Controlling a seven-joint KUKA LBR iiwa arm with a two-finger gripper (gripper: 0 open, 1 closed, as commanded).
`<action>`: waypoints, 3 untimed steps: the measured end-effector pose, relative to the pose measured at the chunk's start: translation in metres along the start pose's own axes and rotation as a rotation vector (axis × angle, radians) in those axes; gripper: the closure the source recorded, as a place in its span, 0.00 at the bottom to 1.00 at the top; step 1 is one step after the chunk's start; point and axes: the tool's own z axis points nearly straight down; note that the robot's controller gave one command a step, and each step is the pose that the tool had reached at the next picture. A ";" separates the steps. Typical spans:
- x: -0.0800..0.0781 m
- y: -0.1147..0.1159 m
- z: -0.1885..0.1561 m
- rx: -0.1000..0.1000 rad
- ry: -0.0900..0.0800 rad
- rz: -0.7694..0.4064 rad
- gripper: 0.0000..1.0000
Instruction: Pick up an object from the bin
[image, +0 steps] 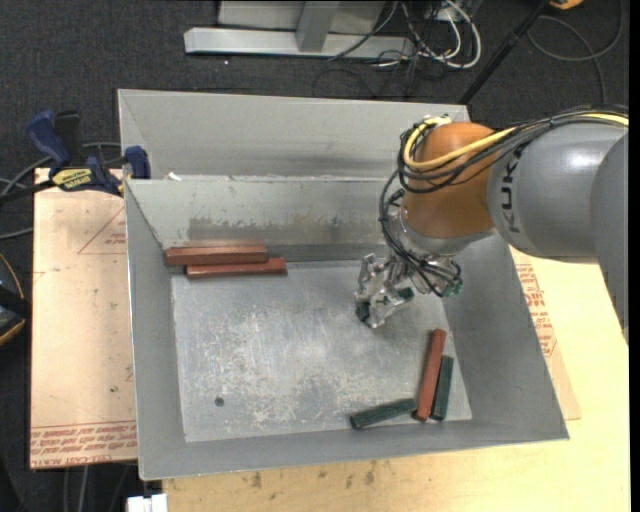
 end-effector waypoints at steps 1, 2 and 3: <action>0.001 0.001 -0.003 0.000 0.001 -0.001 1.00; 0.017 -0.005 -0.039 -0.001 0.007 -0.188 1.00; 0.011 0.003 -0.179 -0.002 0.008 -0.106 1.00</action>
Offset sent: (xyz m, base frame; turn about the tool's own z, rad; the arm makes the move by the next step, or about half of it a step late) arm -0.0257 -0.0258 0.0526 -0.3344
